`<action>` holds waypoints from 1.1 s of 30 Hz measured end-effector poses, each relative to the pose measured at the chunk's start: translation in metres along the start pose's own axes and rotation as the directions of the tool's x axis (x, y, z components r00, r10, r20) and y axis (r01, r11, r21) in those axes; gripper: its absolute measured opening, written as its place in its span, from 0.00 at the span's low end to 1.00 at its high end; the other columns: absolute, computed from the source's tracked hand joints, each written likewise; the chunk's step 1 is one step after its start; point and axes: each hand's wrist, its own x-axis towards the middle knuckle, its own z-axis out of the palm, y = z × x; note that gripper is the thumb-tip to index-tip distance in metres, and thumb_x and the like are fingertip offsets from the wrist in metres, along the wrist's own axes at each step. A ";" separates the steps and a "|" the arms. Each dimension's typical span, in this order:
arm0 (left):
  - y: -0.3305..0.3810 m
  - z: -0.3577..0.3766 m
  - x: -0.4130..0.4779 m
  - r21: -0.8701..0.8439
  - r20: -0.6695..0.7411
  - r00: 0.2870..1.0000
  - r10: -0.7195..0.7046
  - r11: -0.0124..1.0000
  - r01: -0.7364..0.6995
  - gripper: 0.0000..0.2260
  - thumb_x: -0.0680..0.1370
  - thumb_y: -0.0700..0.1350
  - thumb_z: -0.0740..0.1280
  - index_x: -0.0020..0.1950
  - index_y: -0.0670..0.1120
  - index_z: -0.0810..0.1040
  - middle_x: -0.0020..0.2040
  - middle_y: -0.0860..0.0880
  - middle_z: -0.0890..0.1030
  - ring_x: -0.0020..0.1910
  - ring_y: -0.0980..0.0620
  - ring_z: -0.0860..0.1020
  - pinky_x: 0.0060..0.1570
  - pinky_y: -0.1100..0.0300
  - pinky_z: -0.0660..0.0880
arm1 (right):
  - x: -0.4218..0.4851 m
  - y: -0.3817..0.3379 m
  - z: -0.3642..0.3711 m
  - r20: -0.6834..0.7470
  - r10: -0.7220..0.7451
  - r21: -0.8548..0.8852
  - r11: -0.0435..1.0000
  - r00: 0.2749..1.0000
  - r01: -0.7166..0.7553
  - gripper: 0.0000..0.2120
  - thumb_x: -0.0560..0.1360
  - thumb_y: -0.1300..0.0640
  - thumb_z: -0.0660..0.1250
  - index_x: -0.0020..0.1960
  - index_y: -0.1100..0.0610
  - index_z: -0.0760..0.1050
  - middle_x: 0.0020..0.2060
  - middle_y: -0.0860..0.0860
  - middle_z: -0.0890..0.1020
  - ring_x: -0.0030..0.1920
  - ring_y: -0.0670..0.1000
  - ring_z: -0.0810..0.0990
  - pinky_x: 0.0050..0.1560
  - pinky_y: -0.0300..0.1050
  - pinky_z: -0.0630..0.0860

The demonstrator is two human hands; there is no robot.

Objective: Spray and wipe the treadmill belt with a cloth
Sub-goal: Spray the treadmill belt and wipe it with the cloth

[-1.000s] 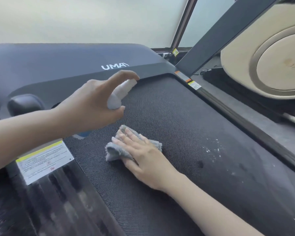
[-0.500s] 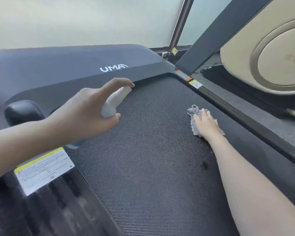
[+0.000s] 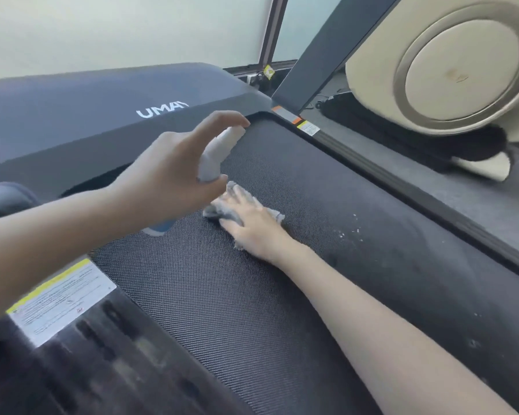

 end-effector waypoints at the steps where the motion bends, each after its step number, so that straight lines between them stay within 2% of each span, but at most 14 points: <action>1: 0.003 0.003 0.003 -0.043 0.002 1.000 0.001 0.999 -0.001 0.27 0.72 0.41 0.69 0.67 0.56 0.66 0.31 0.49 0.76 0.31 0.53 0.74 0.30 0.65 0.68 | -0.014 -0.004 0.009 0.020 -0.068 0.019 0.998 0.997 0.068 0.26 0.81 0.54 0.57 0.77 0.54 0.54 0.77 0.52 0.52 0.77 0.48 0.44 0.73 0.40 0.36; 2: 0.007 0.007 0.006 -0.081 0.007 1.000 0.011 0.997 -0.010 0.26 0.72 0.42 0.68 0.67 0.56 0.66 0.32 0.47 0.76 0.31 0.52 0.74 0.31 0.64 0.69 | -0.030 -0.007 0.018 0.034 -0.142 0.038 0.989 0.989 0.141 0.26 0.80 0.55 0.58 0.76 0.53 0.56 0.77 0.52 0.54 0.77 0.47 0.44 0.75 0.43 0.36; 4: 0.017 0.016 0.013 -0.133 0.022 0.999 0.040 0.990 -0.037 0.26 0.71 0.44 0.66 0.68 0.55 0.66 0.33 0.43 0.77 0.31 0.48 0.75 0.33 0.55 0.73 | -0.067 -0.012 0.031 0.053 -0.235 0.039 0.972 0.971 0.233 0.25 0.80 0.56 0.59 0.75 0.51 0.59 0.76 0.50 0.56 0.76 0.45 0.44 0.75 0.44 0.37; 6: 0.026 0.024 0.017 -0.171 0.037 0.997 0.060 0.984 -0.053 0.25 0.72 0.40 0.66 0.68 0.54 0.66 0.35 0.41 0.78 0.32 0.43 0.76 0.35 0.49 0.76 | -0.100 -0.014 0.038 0.088 -0.267 0.006 0.963 0.960 0.268 0.24 0.81 0.55 0.58 0.76 0.49 0.57 0.76 0.47 0.54 0.76 0.43 0.42 0.75 0.44 0.36; 8: 0.034 0.032 0.017 -0.196 0.051 0.996 0.067 0.979 -0.056 0.26 0.72 0.39 0.66 0.67 0.55 0.66 0.38 0.41 0.79 0.32 0.42 0.77 0.36 0.45 0.78 | -0.122 -0.013 0.040 0.112 -0.268 -0.024 0.962 0.957 0.272 0.24 0.81 0.55 0.57 0.76 0.48 0.56 0.77 0.47 0.54 0.76 0.43 0.41 0.75 0.47 0.37; 13: 0.043 0.040 0.006 -0.222 0.093 0.995 -0.019 0.974 0.039 0.26 0.69 0.44 0.65 0.65 0.59 0.65 0.38 0.39 0.79 0.32 0.39 0.78 0.37 0.43 0.78 | -0.146 -0.013 0.043 0.124 -0.248 -0.096 0.961 0.961 0.260 0.26 0.80 0.54 0.58 0.76 0.49 0.56 0.77 0.47 0.53 0.76 0.45 0.41 0.76 0.52 0.40; 19: 0.035 0.054 -0.004 -0.175 0.038 0.999 -0.002 0.984 0.008 0.26 0.69 0.46 0.65 0.65 0.59 0.66 0.37 0.36 0.78 0.29 0.38 0.76 0.34 0.42 0.77 | -0.147 0.001 0.055 -0.035 -0.271 -0.161 0.951 0.962 0.262 0.25 0.80 0.48 0.54 0.76 0.49 0.57 0.76 0.47 0.56 0.77 0.44 0.44 0.76 0.49 0.40; 23: 0.041 0.058 -0.026 -0.166 0.012 0.999 -0.053 0.985 0.054 0.26 0.68 0.47 0.65 0.65 0.60 0.66 0.36 0.39 0.78 0.31 0.39 0.76 0.36 0.45 0.77 | -0.162 0.032 0.040 -0.044 -0.135 -0.145 0.981 0.990 0.128 0.26 0.80 0.45 0.51 0.77 0.46 0.53 0.76 0.42 0.50 0.75 0.39 0.39 0.75 0.46 0.37; 27: 0.048 0.062 -0.045 -0.114 -0.013 0.998 -0.061 0.992 0.059 0.26 0.69 0.45 0.67 0.65 0.59 0.66 0.35 0.41 0.78 0.32 0.42 0.74 0.38 0.51 0.74 | -0.180 0.078 0.016 -0.111 0.040 -0.118 0.992 0.993 -0.053 0.31 0.75 0.37 0.43 0.76 0.43 0.52 0.74 0.37 0.47 0.73 0.34 0.37 0.75 0.44 0.37; 30: 0.056 0.066 -0.051 -0.104 -0.027 0.999 -0.041 0.994 0.038 0.27 0.71 0.40 0.70 0.65 0.57 0.67 0.35 0.43 0.78 0.32 0.43 0.74 0.39 0.50 0.74 | -0.192 0.118 -0.001 -0.147 0.195 -0.077 0.975 0.970 -0.208 0.26 0.80 0.41 0.48 0.76 0.43 0.49 0.75 0.37 0.46 0.73 0.34 0.37 0.75 0.43 0.37; 33: 0.067 0.069 -0.056 -0.092 -0.026 1.000 -0.016 0.996 0.014 0.27 0.71 0.39 0.70 0.66 0.56 0.67 0.34 0.44 0.78 0.31 0.46 0.75 0.38 0.50 0.75 | -0.209 0.155 -0.018 -0.211 0.355 -0.077 0.923 0.911 -0.377 0.26 0.81 0.43 0.48 0.77 0.46 0.47 0.76 0.42 0.46 0.74 0.38 0.39 0.75 0.43 0.37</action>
